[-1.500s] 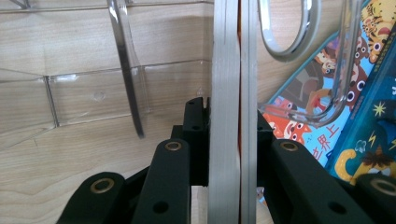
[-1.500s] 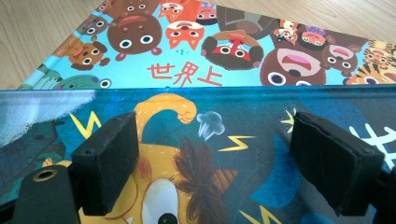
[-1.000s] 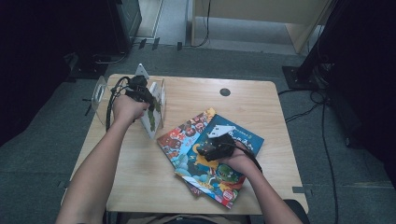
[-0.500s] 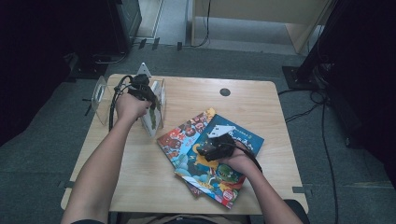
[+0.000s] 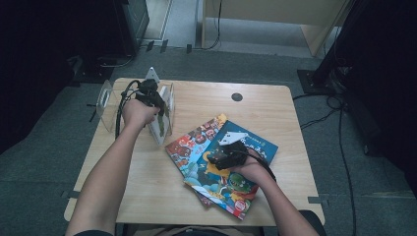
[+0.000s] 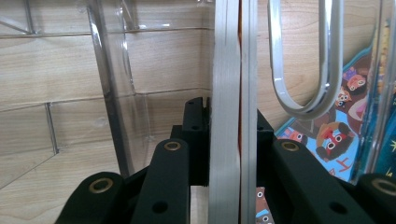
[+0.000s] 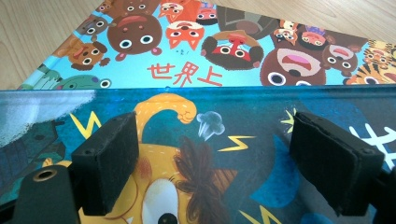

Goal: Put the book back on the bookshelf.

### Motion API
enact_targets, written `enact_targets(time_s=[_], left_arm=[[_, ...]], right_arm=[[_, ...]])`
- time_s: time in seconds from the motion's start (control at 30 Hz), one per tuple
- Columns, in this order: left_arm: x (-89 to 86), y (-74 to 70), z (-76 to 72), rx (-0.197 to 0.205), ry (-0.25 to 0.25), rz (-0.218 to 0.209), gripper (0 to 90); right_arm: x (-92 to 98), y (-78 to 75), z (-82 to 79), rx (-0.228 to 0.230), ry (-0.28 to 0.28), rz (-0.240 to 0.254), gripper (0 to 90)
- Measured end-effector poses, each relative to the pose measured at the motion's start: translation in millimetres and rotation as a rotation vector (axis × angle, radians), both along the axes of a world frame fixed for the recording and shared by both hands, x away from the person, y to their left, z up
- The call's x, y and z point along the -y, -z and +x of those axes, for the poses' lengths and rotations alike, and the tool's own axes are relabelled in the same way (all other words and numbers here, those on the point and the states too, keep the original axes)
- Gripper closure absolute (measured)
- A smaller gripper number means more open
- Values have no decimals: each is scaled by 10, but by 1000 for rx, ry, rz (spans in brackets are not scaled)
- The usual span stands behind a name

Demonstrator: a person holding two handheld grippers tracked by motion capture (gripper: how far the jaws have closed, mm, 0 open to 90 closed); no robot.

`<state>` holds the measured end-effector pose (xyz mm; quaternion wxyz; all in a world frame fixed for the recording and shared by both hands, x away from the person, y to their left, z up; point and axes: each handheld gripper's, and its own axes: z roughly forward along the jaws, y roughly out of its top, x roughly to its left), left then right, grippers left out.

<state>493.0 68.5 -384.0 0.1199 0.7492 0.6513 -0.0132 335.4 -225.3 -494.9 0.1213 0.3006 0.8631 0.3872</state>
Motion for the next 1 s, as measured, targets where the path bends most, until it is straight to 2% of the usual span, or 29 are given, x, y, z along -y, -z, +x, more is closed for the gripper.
enact_targets(time_s=[0.53,1.0], left_arm=[[-14,32,-8,-29,4,-10,748],[-86,-48,-12,-30,2,-58,730]], right_arm=[[0,0,0,0,1,0,156],[0,0,0,0,0,0,156]])
